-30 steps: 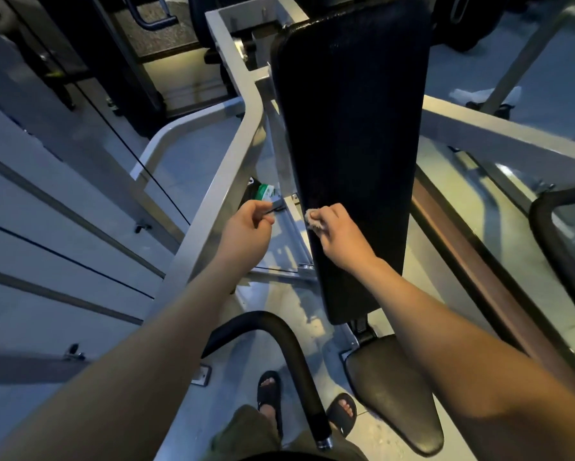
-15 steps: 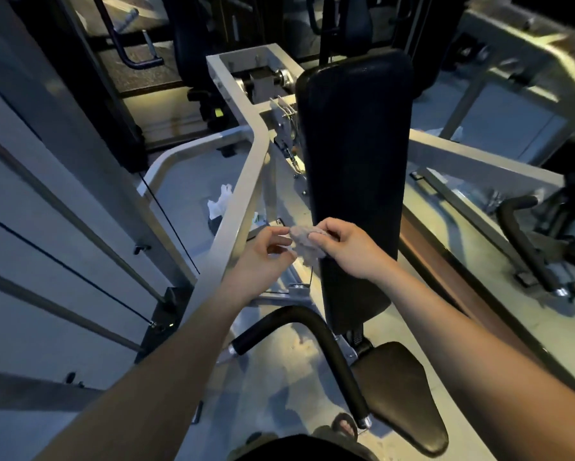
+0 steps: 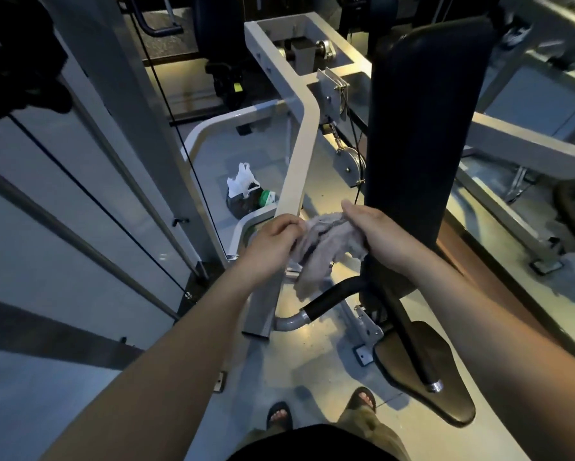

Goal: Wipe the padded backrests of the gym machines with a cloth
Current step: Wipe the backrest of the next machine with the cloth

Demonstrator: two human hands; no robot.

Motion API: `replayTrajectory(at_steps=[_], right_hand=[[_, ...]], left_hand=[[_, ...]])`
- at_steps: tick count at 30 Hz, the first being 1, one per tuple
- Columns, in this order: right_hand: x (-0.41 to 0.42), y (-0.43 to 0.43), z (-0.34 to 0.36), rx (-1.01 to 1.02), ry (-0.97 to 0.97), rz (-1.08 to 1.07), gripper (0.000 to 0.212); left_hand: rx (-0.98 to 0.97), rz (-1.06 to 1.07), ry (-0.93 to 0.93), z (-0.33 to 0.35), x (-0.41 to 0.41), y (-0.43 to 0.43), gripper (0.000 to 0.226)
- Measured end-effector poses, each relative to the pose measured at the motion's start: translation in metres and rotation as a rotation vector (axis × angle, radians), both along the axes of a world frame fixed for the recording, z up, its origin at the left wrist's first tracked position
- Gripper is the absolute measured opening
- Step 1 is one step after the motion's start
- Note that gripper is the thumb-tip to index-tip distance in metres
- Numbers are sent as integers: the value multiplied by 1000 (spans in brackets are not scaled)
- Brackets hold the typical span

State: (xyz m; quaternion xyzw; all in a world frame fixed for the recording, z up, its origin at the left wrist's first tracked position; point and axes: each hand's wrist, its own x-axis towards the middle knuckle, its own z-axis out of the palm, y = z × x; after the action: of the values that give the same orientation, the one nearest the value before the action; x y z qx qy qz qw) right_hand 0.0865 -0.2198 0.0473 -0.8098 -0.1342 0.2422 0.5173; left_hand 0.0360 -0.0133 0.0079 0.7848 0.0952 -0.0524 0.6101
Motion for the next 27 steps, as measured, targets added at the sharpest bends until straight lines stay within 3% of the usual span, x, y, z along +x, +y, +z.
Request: replayTrajectory(at_steps=[2, 5, 9, 15, 21, 24, 27], right_hand=[[-2, 8, -4, 12, 28, 19, 33], [2, 21, -18, 206, 132, -24, 9], [2, 43, -32, 289, 182, -73, 11], [-8, 69, -45, 236, 186, -148, 19], [-7, 77, -46, 261, 178, -167, 44], [-6, 70, -45, 240, 132, -101, 32], [-7, 62, -44, 137, 66, -52, 30]], left_hand=[[20, 43, 6, 4, -4, 9, 20], [78, -75, 38, 10, -13, 29, 22], [190, -191, 108, 5, -17, 65, 12], [-153, 76, 134, 4, -28, 88, 8], [150, 41, 166, 9, -29, 92, 4], [112, 105, 142, 10, -28, 99, 35], [99, 92, 120, 7, -27, 107, 46]])
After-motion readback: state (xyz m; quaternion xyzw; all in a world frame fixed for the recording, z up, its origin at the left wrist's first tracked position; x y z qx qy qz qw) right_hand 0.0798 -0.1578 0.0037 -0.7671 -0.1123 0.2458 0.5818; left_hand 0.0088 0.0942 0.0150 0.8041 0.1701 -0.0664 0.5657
